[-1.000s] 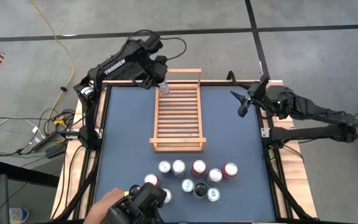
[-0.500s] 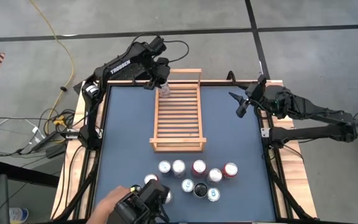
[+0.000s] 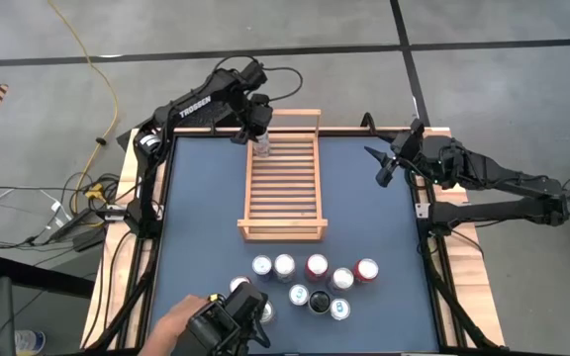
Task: Place canned beverage on shelf
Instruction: Put the right white soda can on the shelf
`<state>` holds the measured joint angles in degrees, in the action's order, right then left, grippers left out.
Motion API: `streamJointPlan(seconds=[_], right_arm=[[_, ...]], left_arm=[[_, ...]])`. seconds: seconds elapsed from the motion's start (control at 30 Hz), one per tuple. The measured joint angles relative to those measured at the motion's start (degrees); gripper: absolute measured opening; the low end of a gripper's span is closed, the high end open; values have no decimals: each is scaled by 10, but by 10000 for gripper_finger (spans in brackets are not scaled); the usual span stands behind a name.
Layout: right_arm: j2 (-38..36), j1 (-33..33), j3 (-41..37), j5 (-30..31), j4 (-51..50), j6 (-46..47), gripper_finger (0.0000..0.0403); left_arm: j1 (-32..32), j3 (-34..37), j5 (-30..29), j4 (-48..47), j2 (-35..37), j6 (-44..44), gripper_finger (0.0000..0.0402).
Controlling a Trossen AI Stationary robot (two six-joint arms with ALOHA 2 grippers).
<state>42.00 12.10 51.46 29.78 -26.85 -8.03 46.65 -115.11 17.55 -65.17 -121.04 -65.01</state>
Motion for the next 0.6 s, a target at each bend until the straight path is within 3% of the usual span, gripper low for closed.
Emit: streamJointPlan(seconds=[0.6], right_arm=[[0, 0, 0, 0, 0, 0, 189]], left_arm=[[-1, 0, -29, 22, 0, 57, 287]])
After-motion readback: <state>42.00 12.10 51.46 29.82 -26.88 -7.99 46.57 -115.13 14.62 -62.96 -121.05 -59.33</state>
